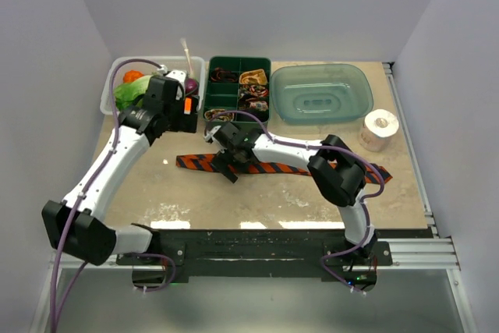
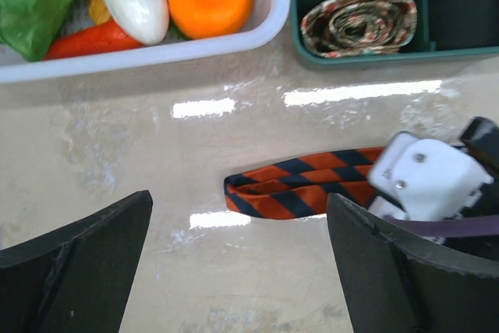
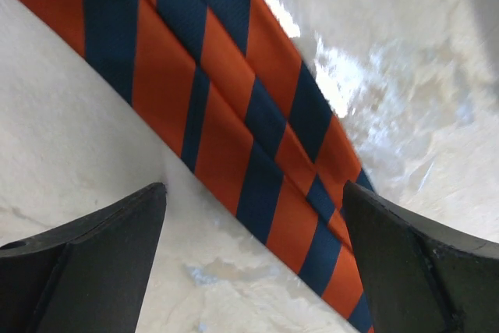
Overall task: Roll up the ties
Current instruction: Flatten out the tie at the center of the board.
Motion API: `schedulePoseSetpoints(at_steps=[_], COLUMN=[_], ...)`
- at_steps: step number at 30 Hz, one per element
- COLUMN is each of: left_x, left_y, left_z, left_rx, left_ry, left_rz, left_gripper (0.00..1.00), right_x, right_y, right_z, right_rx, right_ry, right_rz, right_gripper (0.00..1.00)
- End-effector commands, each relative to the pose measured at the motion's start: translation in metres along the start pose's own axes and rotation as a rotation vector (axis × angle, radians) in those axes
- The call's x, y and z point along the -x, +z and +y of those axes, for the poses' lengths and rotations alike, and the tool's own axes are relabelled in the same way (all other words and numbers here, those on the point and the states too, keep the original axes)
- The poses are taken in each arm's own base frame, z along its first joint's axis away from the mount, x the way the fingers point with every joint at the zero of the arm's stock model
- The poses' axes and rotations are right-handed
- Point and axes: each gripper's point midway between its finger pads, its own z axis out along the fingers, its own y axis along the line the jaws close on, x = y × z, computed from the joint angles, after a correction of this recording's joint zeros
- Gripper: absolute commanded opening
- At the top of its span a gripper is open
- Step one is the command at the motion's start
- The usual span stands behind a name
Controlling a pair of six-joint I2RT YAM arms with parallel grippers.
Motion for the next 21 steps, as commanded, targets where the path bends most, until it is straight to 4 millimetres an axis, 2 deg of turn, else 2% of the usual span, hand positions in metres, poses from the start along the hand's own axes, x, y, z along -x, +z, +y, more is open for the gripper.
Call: schedulePoseSetpoints(at_steps=[1, 6, 11, 14, 16, 21], left_x=[-0.010, -0.021, -0.020, -0.018, -0.018, -0.016], left_y=[0.012, 0.016, 0.014, 0.011, 0.009, 0.003], left_z=[-0.020, -0.021, -0.023, -0.025, -0.025, -0.025], left_rx=[-0.115, -0.122, -0.139, -0.151, -0.158, -0.164], left_ry=[0.021, 0.030, 0.033, 0.035, 0.035, 0.033], left_rz=[0.010, 0.035, 0.029, 0.022, 0.015, -0.001], left_gripper=[0.99, 0.98, 0.98, 0.98, 0.97, 0.97], right_x=[0.034, 0.035, 0.029, 0.020, 0.013, 0.002], right_y=[-0.002, 0.012, 0.033, 0.047, 0.051, 0.059], right_z=[-0.015, -0.018, 0.001, 0.008, 0.018, 0.026], right_rx=[-0.081, -0.104, 0.004, 0.054, 0.115, 0.226], right_ry=[-0.064, -0.092, -0.151, -0.173, -0.192, -0.186], right_rz=[-0.090, -0.074, -0.047, 0.002, 0.028, 0.071], right_gripper=[0.99, 0.99, 0.99, 0.99, 0.99, 0.97])
